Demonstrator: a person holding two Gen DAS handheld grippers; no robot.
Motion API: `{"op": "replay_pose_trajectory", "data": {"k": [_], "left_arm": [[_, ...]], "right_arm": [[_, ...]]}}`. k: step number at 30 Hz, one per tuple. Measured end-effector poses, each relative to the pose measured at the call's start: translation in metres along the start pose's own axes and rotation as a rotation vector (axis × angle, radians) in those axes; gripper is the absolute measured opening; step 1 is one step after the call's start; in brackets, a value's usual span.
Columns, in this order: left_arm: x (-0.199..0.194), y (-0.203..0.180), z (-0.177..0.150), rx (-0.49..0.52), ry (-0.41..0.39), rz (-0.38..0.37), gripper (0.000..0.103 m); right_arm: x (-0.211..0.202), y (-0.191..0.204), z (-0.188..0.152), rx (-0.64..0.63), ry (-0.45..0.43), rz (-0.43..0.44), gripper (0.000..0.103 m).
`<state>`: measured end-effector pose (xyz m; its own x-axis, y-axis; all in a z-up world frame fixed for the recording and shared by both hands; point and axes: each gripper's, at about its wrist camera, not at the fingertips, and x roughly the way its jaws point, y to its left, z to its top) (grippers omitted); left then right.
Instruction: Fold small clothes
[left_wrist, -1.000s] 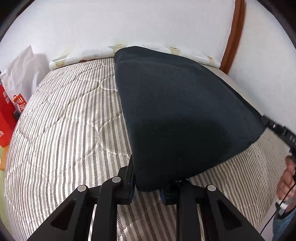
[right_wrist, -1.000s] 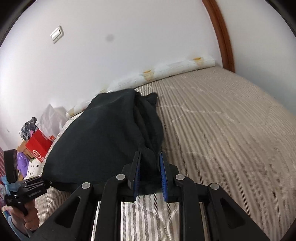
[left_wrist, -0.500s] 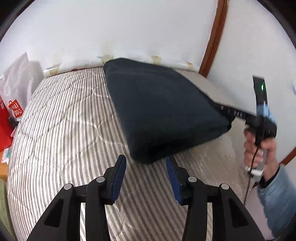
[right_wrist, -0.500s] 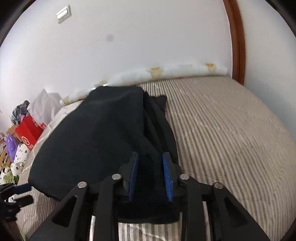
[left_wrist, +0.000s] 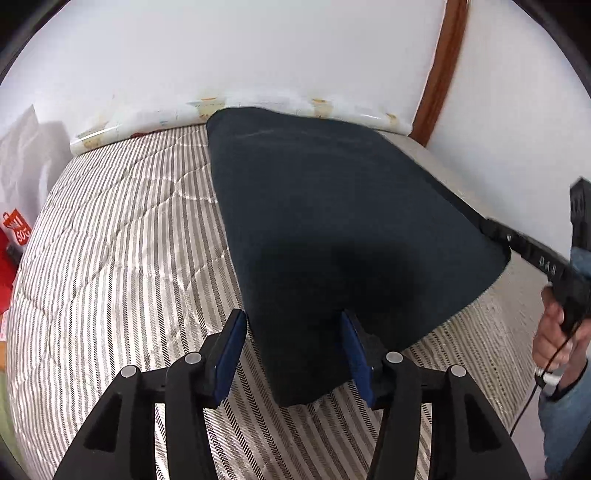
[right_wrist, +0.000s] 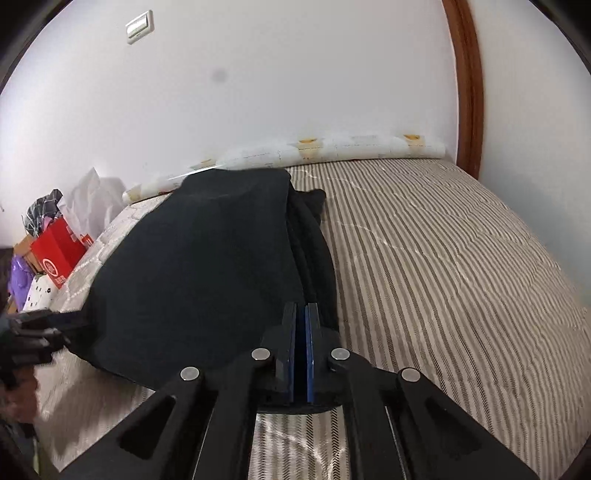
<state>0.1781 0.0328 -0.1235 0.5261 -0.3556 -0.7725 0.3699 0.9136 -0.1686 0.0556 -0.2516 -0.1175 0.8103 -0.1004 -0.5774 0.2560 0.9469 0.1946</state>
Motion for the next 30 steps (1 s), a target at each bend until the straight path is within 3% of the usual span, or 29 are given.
{"op": "replay_pose_trajectory", "data": {"k": [5,10,11,13,15,18,20,24,30], "left_arm": [[-0.011,0.011,0.006,-0.038,-0.037,-0.017,0.051],[-0.008,0.015,0.015,-0.045,-0.036,-0.014,0.052],[-0.006,0.016,0.016,-0.045,-0.030,-0.015,0.052],[-0.003,0.017,0.017,-0.049,-0.026,-0.021,0.053],[-0.004,0.017,0.017,-0.051,-0.031,-0.029,0.053],[-0.008,0.015,0.016,-0.045,-0.039,-0.048,0.053],[-0.008,0.013,0.016,-0.032,-0.039,-0.044,0.053],[-0.011,0.011,0.015,-0.007,-0.050,-0.022,0.053],[-0.017,0.022,0.029,-0.017,-0.080,0.011,0.053]], "right_arm": [[0.005,0.011,0.029,-0.027,0.002,0.065,0.024],[0.046,0.010,0.053,0.049,0.077,0.079,0.024],[0.057,0.011,0.054,0.054,0.109,0.060,0.021],[0.075,0.012,0.054,0.054,0.166,0.057,0.003],[0.071,0.007,0.052,0.059,0.117,0.068,0.003],[0.037,-0.017,0.050,0.136,-0.036,0.125,0.002],[0.036,-0.021,0.043,0.144,-0.029,0.111,0.002],[0.053,-0.011,0.033,0.080,0.065,0.046,0.003],[0.034,-0.008,0.063,0.024,0.073,0.050,0.008]]}}
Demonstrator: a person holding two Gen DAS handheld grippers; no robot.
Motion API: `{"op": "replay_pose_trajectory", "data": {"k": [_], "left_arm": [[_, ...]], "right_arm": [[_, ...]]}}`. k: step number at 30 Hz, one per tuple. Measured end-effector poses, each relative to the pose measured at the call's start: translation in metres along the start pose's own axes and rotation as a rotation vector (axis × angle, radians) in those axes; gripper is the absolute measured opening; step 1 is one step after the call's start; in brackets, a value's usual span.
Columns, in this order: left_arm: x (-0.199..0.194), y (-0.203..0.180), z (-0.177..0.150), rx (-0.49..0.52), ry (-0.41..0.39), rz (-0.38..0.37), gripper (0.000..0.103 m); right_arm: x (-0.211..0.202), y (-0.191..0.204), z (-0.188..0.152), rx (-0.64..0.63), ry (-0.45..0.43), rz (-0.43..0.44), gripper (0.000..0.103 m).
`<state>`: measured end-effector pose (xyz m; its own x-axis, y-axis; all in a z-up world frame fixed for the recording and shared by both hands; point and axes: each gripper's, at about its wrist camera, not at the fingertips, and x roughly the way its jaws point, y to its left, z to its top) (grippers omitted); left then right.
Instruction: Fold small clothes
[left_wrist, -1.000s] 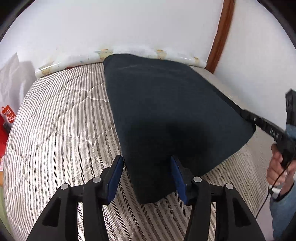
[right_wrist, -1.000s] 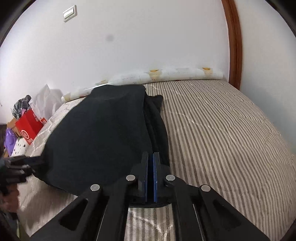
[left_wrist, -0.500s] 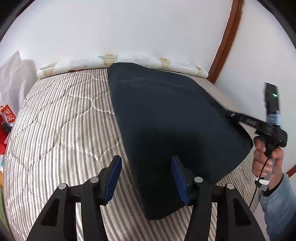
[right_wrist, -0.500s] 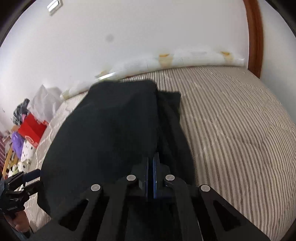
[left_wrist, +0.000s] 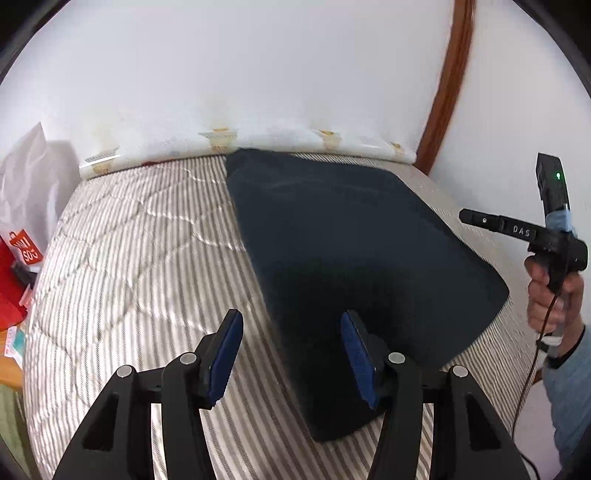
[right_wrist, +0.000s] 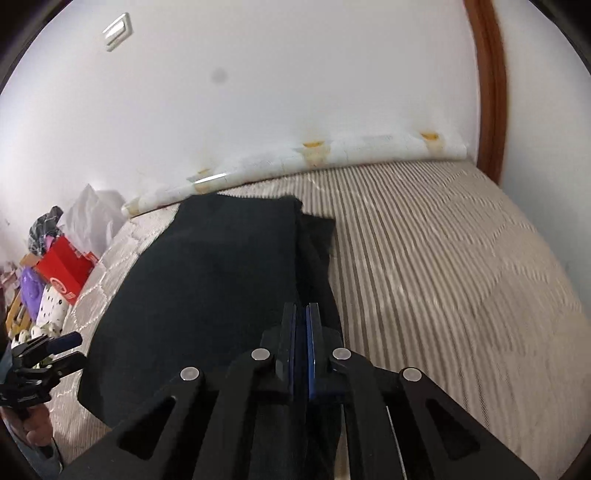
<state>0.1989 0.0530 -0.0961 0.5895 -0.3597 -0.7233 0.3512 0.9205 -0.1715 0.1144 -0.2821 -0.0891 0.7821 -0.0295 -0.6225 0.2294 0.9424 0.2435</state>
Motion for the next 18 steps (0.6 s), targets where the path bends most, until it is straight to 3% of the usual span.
{"op": "replay_pose_trajectory", "data": {"k": [7,11,16,18], "left_arm": [[0.017,0.025,0.034,-0.075,0.031,0.033,0.053],[0.026,0.030,0.044,-0.073,0.036,0.013,0.055],[0.047,0.024,0.043,-0.054,0.068,-0.027,0.055],[0.052,0.022,0.042,-0.034,0.053,-0.020,0.055]], "right_arm": [[0.033,0.013,0.062,-0.046,0.062,0.018,0.034],[0.071,0.015,0.085,-0.019,0.126,0.045,0.041],[0.127,0.003,0.096,0.090,0.225,0.071,0.040],[0.142,-0.003,0.096,0.136,0.252,0.114,0.015]]}}
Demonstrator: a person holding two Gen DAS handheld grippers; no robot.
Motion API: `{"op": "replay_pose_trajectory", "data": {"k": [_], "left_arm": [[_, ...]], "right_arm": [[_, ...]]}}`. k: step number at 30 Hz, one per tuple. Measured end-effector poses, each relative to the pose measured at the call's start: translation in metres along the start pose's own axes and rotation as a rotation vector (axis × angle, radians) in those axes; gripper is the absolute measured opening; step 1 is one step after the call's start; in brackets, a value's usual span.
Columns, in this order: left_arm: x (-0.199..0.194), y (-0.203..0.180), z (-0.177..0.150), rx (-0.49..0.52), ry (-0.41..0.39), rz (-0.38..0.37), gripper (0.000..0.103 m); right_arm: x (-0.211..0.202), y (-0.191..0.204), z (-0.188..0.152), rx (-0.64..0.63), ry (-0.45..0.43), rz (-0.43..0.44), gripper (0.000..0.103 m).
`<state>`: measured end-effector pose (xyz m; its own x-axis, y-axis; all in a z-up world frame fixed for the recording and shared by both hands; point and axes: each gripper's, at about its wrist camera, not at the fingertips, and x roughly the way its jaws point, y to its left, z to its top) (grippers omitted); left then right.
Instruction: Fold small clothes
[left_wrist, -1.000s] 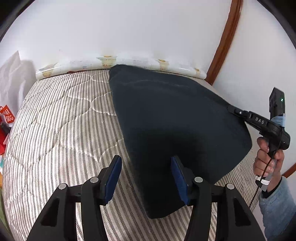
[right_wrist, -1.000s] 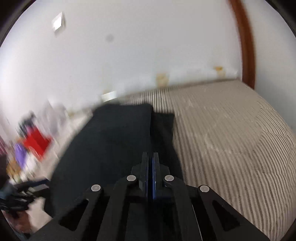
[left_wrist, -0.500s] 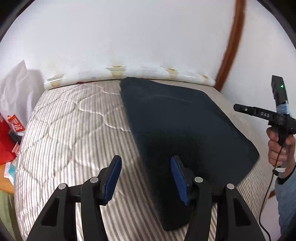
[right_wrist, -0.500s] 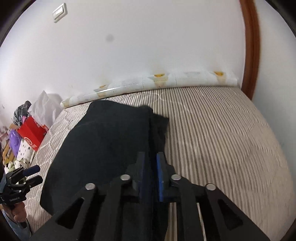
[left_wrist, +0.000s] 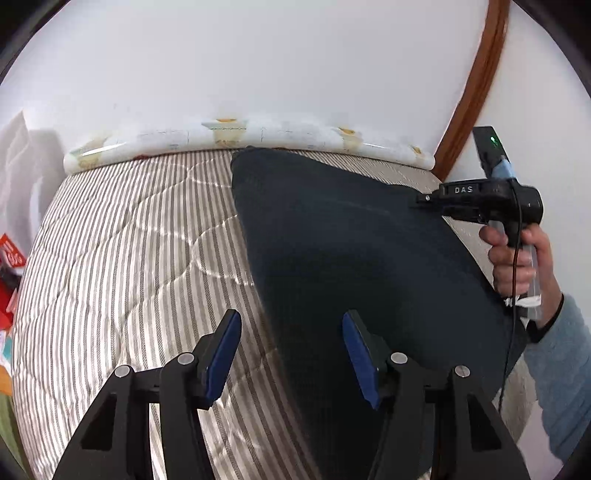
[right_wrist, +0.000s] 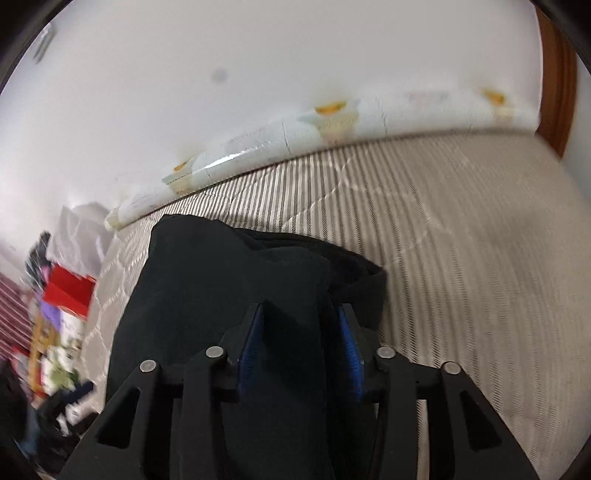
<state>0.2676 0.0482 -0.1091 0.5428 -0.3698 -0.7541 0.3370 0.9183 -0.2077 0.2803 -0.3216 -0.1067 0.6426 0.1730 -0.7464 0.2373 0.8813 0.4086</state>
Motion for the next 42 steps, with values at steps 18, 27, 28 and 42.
{"op": "replay_pose_trajectory", "data": {"k": [18,27,28,42], "left_arm": [[-0.015,0.004,-0.017,-0.002,-0.005,-0.004,0.055],[-0.025,0.000,-0.036,-0.031,-0.001,-0.002,0.055],[-0.026,0.000,-0.037,-0.033,-0.002,0.003,0.055],[-0.044,-0.011,-0.055,-0.028,0.000,0.030,0.055]], "right_arm": [[-0.051,-0.017,-0.020,-0.005,-0.079,-0.015,0.034],[-0.077,-0.022,-0.106,-0.019,-0.027,0.055,0.030],[-0.074,-0.024,-0.111,-0.012,-0.024,0.065,0.002],[-0.097,-0.049,-0.134,0.101,-0.173,0.139,0.009]]}}
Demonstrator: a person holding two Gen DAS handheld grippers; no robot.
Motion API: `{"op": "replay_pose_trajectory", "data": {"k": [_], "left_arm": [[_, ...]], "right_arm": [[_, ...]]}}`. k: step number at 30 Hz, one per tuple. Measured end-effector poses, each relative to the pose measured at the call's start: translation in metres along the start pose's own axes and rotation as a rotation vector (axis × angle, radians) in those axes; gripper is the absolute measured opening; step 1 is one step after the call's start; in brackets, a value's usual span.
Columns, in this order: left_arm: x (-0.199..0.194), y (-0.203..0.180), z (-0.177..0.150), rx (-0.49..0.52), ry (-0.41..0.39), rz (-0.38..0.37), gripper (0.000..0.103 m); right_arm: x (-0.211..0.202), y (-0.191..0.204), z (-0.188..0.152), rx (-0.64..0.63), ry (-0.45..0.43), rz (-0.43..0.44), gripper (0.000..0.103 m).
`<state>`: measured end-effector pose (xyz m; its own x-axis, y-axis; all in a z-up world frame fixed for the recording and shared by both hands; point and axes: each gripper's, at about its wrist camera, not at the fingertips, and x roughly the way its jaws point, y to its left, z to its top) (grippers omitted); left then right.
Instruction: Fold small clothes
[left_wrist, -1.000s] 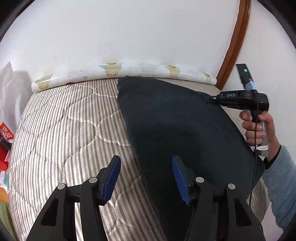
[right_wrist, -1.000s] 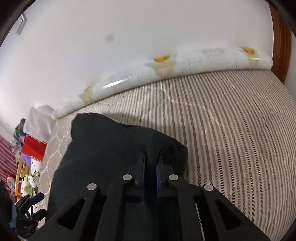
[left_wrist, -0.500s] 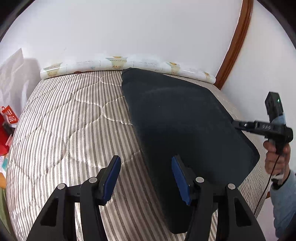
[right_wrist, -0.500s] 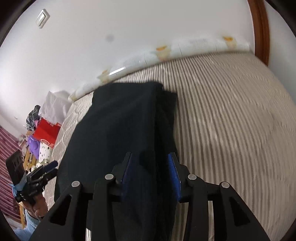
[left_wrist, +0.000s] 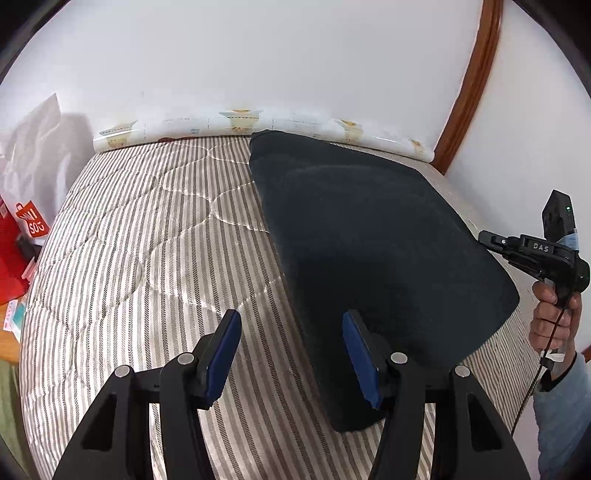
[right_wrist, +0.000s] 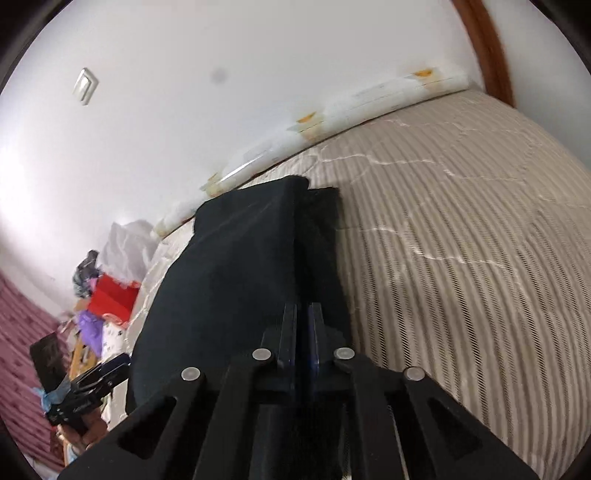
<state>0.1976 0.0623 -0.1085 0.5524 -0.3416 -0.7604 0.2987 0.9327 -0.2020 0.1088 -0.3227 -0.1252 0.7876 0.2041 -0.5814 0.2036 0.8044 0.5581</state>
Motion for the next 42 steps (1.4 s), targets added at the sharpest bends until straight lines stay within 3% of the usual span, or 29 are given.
{"op": "replay_pose_trajectory", "data": {"k": [2,4,5,12,13,14,16,20,22,27,33,37,42], "left_arm": [[-0.002,-0.002,-0.004,0.006,-0.002,-0.005,0.055],[-0.004,-0.004,-0.008,0.005,-0.003,-0.009,0.055],[-0.004,-0.005,-0.010,0.004,-0.004,-0.013,0.055],[-0.001,-0.012,-0.015,0.001,-0.001,-0.012,0.055],[-0.001,-0.013,-0.015,0.002,0.000,-0.009,0.055],[-0.001,-0.013,-0.016,0.003,0.001,-0.009,0.055],[-0.002,-0.012,-0.016,-0.004,0.003,-0.010,0.055],[-0.004,-0.013,-0.020,-0.005,-0.005,-0.006,0.055],[-0.003,-0.015,-0.023,-0.009,-0.008,-0.003,0.055],[-0.005,-0.020,-0.027,-0.007,-0.018,0.004,0.055],[-0.010,-0.024,-0.036,-0.017,-0.020,0.016,0.055],[-0.012,-0.023,-0.046,-0.029,-0.003,0.044,0.055],[-0.018,-0.027,-0.059,0.004,0.006,0.086,0.055]], "right_arm": [[-0.010,-0.003,-0.005,0.014,0.006,0.017,0.014],[-0.018,-0.006,-0.013,0.029,0.016,0.021,0.032],[-0.023,-0.007,-0.018,0.028,0.013,0.013,0.036],[-0.030,0.002,-0.043,0.007,0.000,0.021,0.036],[-0.027,0.005,-0.046,-0.012,0.009,0.014,0.025],[-0.025,0.008,-0.049,-0.036,0.017,0.017,0.005],[-0.031,0.008,-0.052,-0.086,-0.015,0.005,0.003],[-0.046,-0.005,-0.054,-0.056,-0.055,-0.003,0.002],[-0.046,-0.004,-0.057,-0.085,-0.048,-0.071,0.003],[-0.056,-0.004,-0.067,-0.103,-0.059,-0.103,0.006],[-0.070,0.006,-0.075,-0.146,-0.100,-0.227,0.006],[-0.079,0.018,-0.080,-0.167,-0.144,-0.282,0.014],[-0.078,0.046,-0.086,-0.244,-0.165,-0.250,0.029]]}}
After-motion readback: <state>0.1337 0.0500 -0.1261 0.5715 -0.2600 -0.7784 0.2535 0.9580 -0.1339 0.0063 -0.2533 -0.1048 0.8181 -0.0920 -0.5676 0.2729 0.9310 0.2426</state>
